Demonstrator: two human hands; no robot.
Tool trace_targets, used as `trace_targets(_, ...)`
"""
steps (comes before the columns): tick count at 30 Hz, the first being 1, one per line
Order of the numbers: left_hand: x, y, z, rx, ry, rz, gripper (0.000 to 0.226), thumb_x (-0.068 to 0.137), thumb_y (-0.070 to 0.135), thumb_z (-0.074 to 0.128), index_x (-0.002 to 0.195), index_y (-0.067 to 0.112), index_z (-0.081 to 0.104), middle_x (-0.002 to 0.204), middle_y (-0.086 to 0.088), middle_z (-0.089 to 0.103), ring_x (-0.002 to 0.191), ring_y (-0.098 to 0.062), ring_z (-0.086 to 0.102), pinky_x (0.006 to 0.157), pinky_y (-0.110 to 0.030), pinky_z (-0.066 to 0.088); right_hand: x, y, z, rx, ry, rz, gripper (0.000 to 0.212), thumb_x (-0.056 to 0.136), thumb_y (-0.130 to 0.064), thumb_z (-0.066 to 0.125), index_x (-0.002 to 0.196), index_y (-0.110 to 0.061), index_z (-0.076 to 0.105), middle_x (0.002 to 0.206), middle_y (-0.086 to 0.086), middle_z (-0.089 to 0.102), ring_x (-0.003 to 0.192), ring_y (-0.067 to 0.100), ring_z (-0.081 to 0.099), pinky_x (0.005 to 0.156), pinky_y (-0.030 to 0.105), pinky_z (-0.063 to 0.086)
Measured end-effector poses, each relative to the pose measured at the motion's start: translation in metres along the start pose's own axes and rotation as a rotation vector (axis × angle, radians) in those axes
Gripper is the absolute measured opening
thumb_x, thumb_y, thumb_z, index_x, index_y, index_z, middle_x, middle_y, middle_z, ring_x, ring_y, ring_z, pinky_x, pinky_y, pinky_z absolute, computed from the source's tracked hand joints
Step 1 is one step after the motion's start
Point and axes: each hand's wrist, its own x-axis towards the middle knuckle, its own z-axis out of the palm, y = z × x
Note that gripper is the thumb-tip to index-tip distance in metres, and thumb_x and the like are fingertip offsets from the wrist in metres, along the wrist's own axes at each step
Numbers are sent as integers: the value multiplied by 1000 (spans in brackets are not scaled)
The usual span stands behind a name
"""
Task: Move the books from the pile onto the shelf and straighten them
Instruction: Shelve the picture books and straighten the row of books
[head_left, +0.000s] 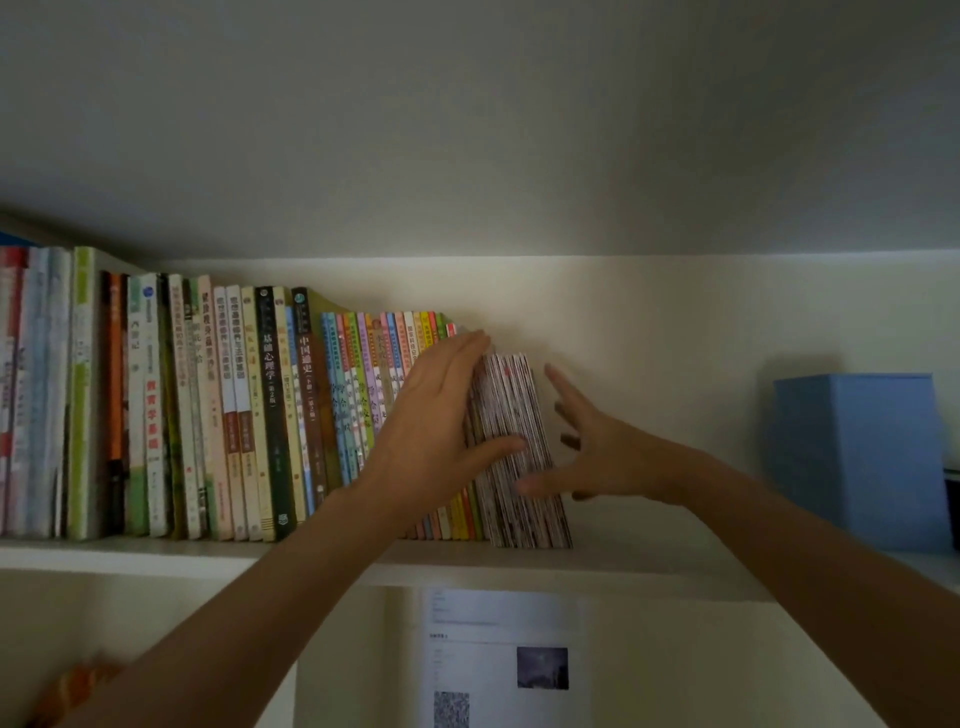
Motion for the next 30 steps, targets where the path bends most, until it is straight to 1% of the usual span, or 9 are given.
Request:
trace_targets(3,-17,-7,-3,26,-66,-54,103,71,54,72,151,20,17,159,8,12,144,-7,8,118,-33,12,10,-11,-10,15,-24,99,123,66,-27,83,143,-59,-7,157,-19,6,136,24,36,81,47,58)
trace_targets(7,-34,-9,0,6,-194,-50,115,72,55,71,152,26,-7,156,18,-23,145,-3,-15,122,-41,8,23,-5,-8,129,-167,78,100,65,-26,86,117,-81,21,143,-28,34,129,22,45,77,63,54)
trace_targets(10,-36,-6,4,112,-246,-50,118,77,58,65,149,21,-20,151,12,-36,142,-6,-28,121,-39,-4,24,-6,0,78,-161,68,94,65,-33,84,105,-88,19,132,-35,38,126,18,47,74,57,57)
trace_targets(12,-34,1,3,215,-269,-83,116,80,60,59,145,19,-27,150,6,-40,140,-12,-33,118,-38,-12,25,-6,0,35,-145,84,99,65,-39,82,110,-87,8,135,-33,34,127,20,47,74,53,59)
trace_targets(16,-43,19,-2,296,-270,-84,98,90,56,48,148,16,-20,153,2,-34,140,-14,-34,114,-37,-20,22,-16,-5,-117,-43,-6,116,71,-37,77,143,-56,-12,143,-20,23,133,10,30,83,28,55)
trace_targets(19,-54,26,2,184,-320,-81,88,94,52,44,150,20,-16,155,6,-29,141,-9,-29,119,-37,-11,26,-28,-6,-121,94,-198,96,71,-44,70,149,-44,14,141,-25,31,132,-5,33,110,32,38)
trace_targets(22,-57,24,3,119,-350,-106,87,94,51,45,151,23,-14,156,10,-27,142,-6,-26,121,-42,-5,30,-30,5,-163,123,-256,71,80,-50,55,145,-37,32,141,-23,42,128,-5,42,113,33,35)
trace_targets(26,-61,9,-22,98,-261,-49,70,94,46,48,152,29,13,160,14,-7,146,-6,-15,119,-38,-4,29,-33,10,-187,190,-262,69,86,-53,46,149,-40,22,150,-25,20,136,1,23,112,30,25)
trace_targets(30,-79,-30,-60,210,10,-69,51,92,43,47,138,24,43,155,5,26,145,-13,15,119,-38,17,41,-53,4,-377,241,-283,75,82,-54,53,148,-36,24,140,-25,26,128,-3,25,104,26,27)
